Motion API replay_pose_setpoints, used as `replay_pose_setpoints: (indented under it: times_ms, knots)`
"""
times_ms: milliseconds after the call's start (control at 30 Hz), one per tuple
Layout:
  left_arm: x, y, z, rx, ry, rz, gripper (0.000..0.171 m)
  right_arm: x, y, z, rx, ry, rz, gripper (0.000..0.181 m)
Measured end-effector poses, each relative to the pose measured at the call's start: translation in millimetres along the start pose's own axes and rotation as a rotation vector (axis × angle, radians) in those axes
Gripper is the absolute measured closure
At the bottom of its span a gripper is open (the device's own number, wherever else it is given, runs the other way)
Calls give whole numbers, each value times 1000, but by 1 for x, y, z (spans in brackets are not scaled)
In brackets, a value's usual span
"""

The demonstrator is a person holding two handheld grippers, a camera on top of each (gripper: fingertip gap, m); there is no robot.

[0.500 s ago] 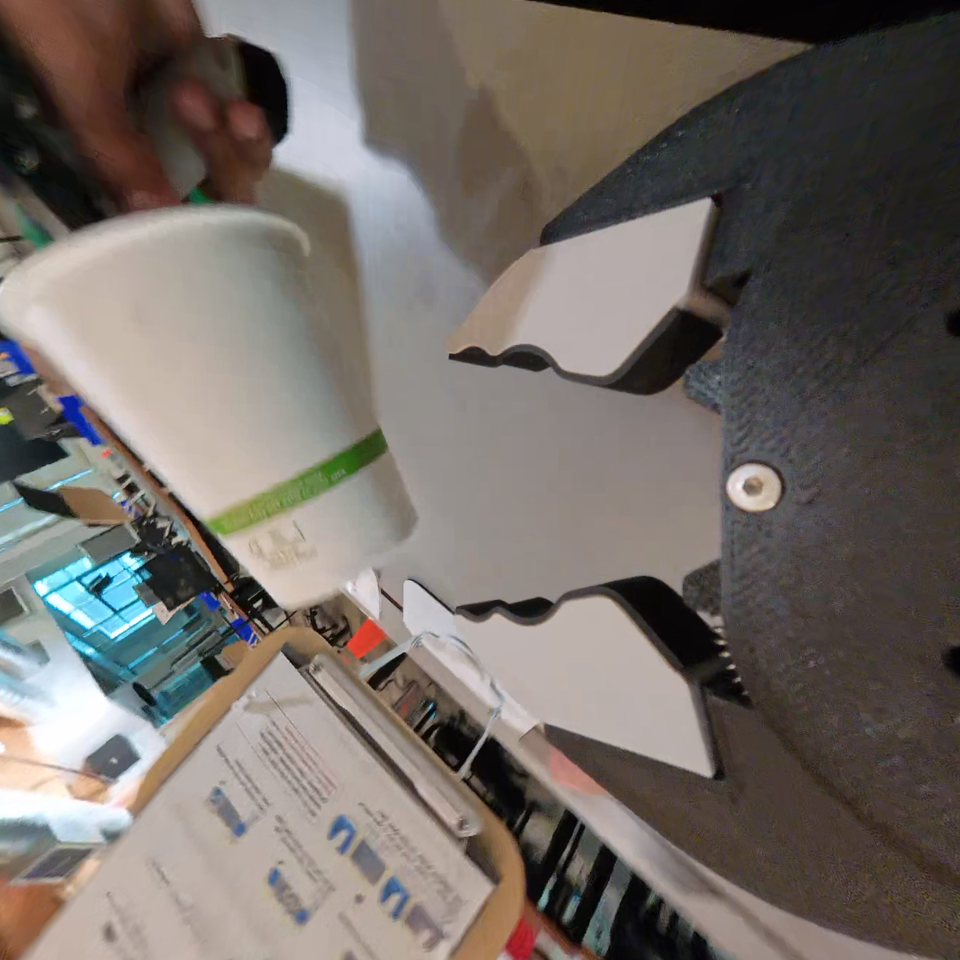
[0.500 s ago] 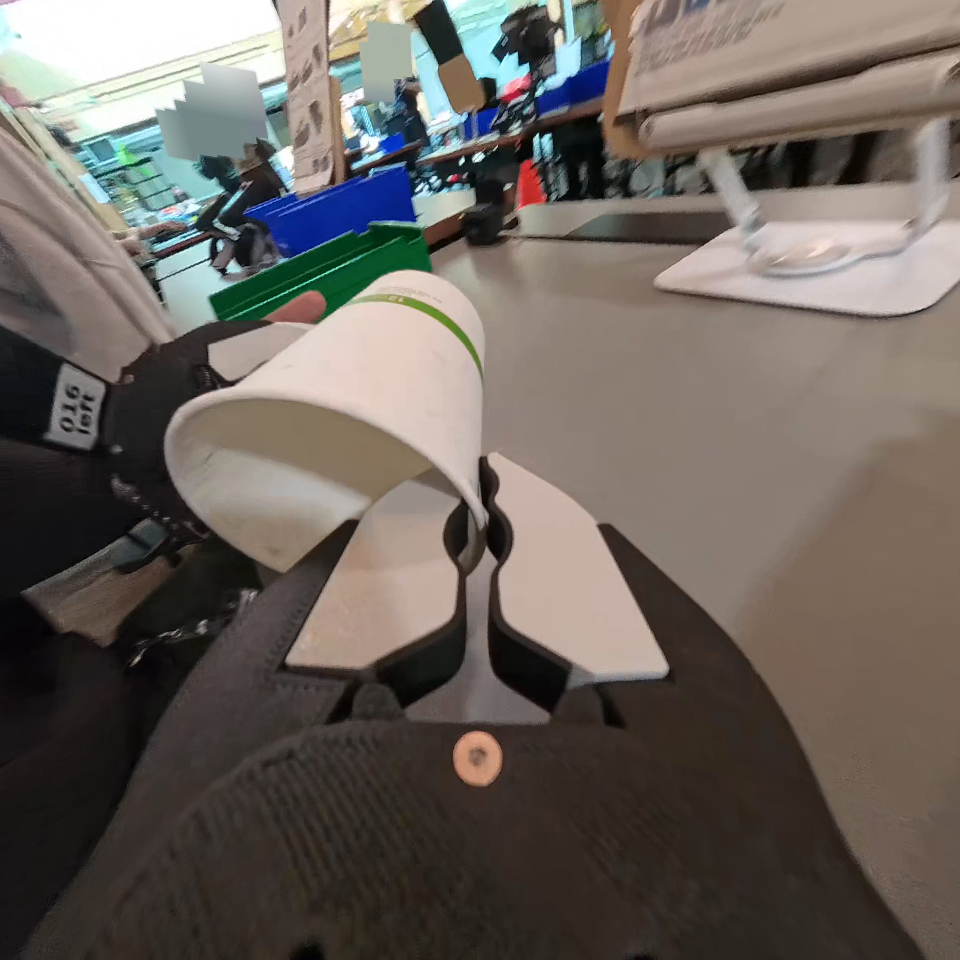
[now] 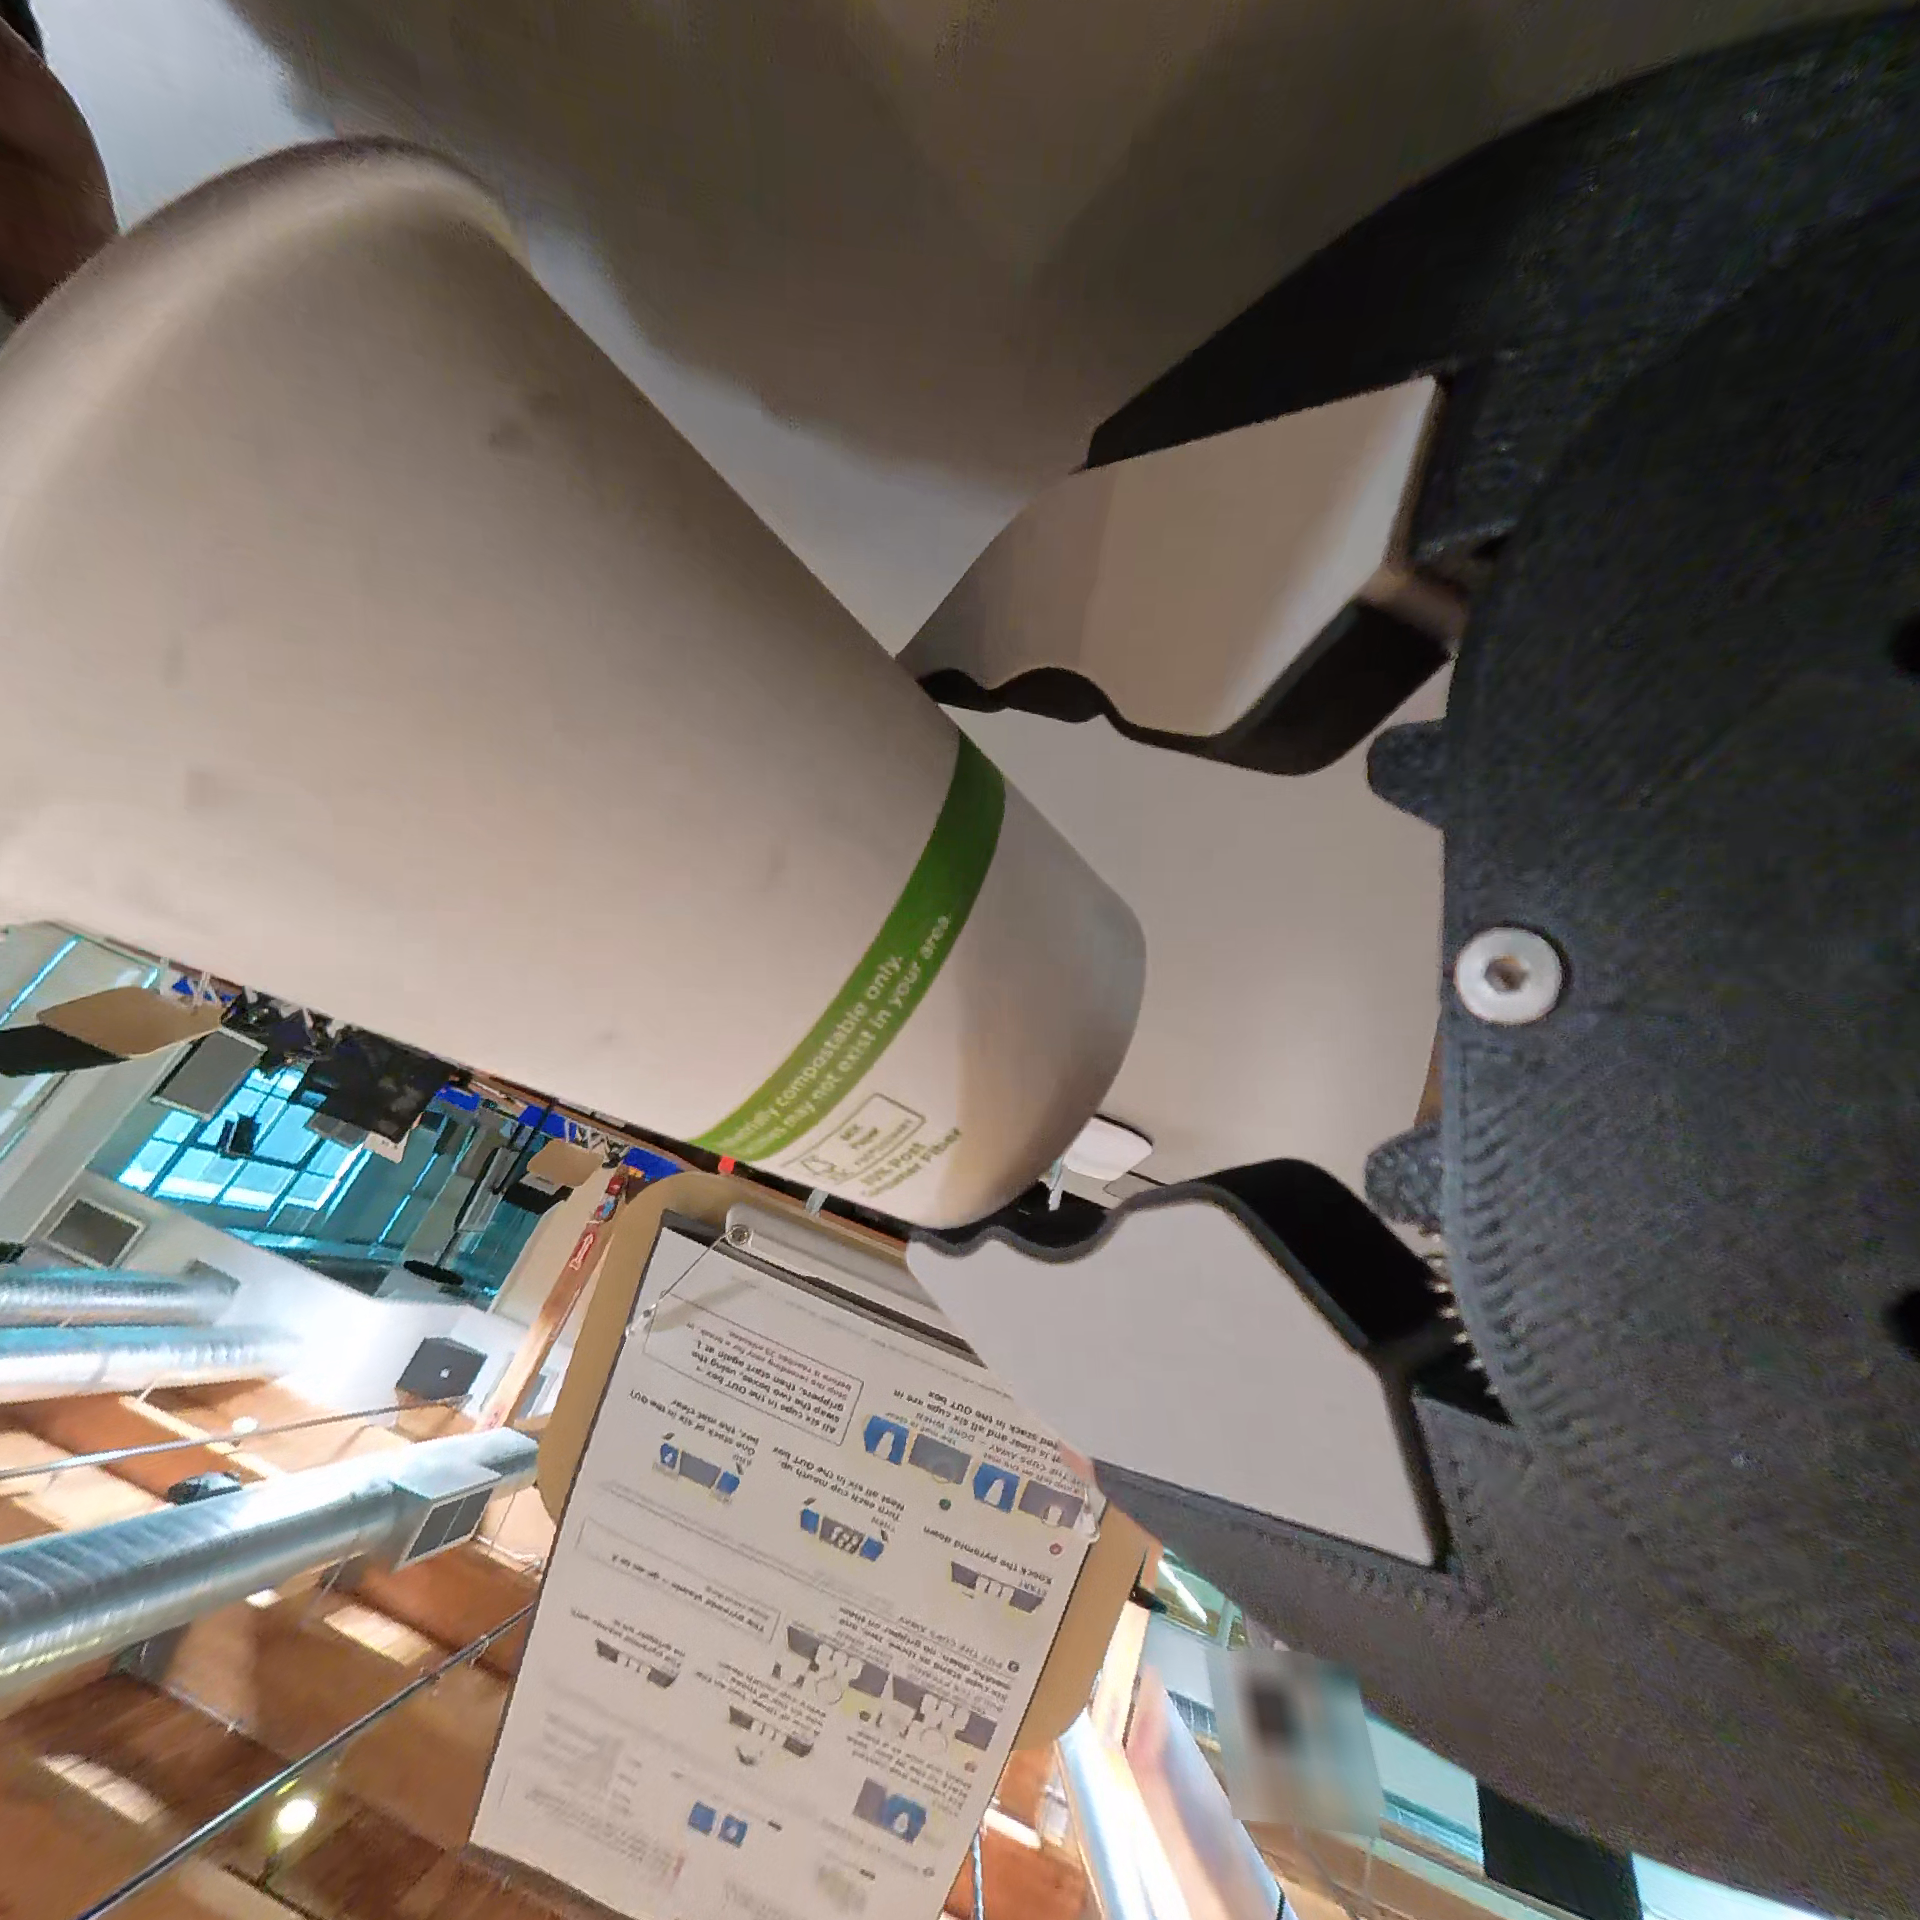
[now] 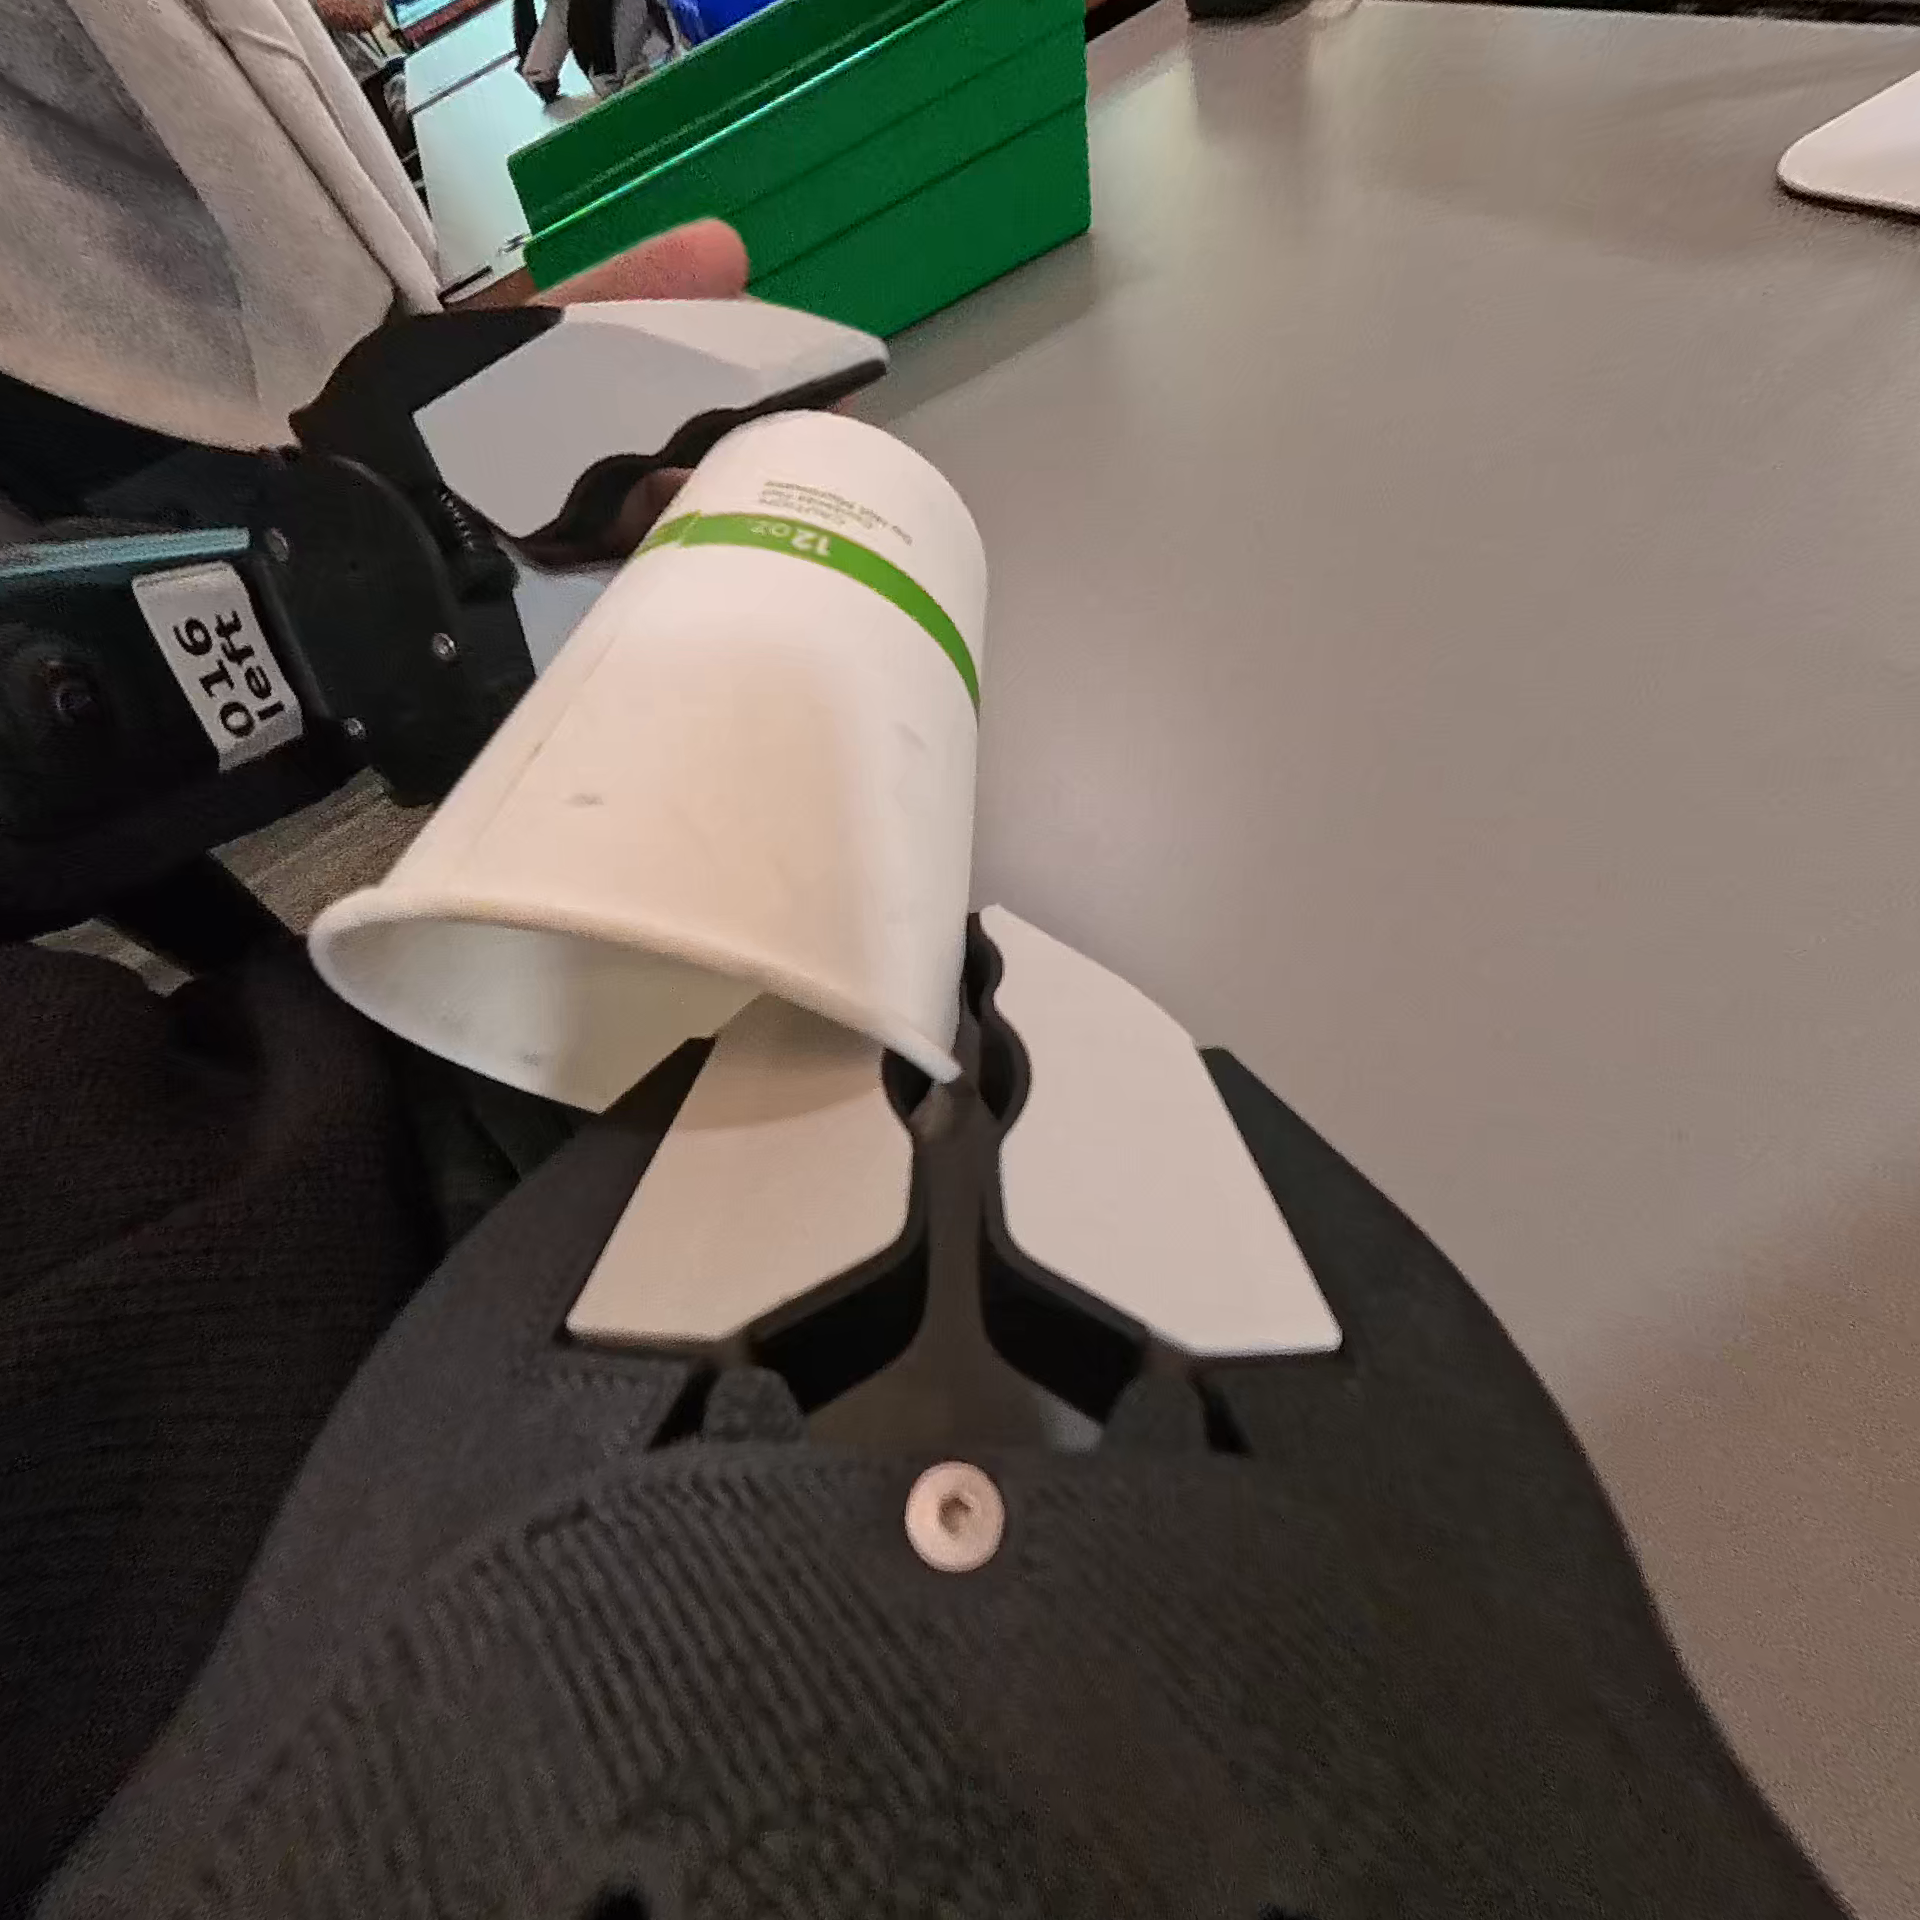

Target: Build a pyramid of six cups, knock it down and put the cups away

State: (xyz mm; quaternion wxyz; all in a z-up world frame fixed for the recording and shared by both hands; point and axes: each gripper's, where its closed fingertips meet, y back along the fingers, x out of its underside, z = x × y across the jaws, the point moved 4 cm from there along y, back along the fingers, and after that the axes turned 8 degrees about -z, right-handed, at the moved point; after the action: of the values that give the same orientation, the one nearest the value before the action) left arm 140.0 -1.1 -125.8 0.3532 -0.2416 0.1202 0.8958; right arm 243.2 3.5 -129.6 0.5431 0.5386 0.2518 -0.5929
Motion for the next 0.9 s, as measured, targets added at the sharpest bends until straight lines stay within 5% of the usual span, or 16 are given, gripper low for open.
replay_pose_setpoints:
  times_ms: [167,367,633,900]
  knots:
    - [-3,1,7,12,147,-17,78,-15,5,9,-96,-9,-150,169]
    - [-7,1,14,25,383,-47,79,-43,13,22,-92,100,-441,85]
    - [-5,1,29,2,716,-80,79,-67,36,28,21,277,-662,77]
    - [8,1,38,-45,859,-60,80,-88,63,36,67,316,-872,80]
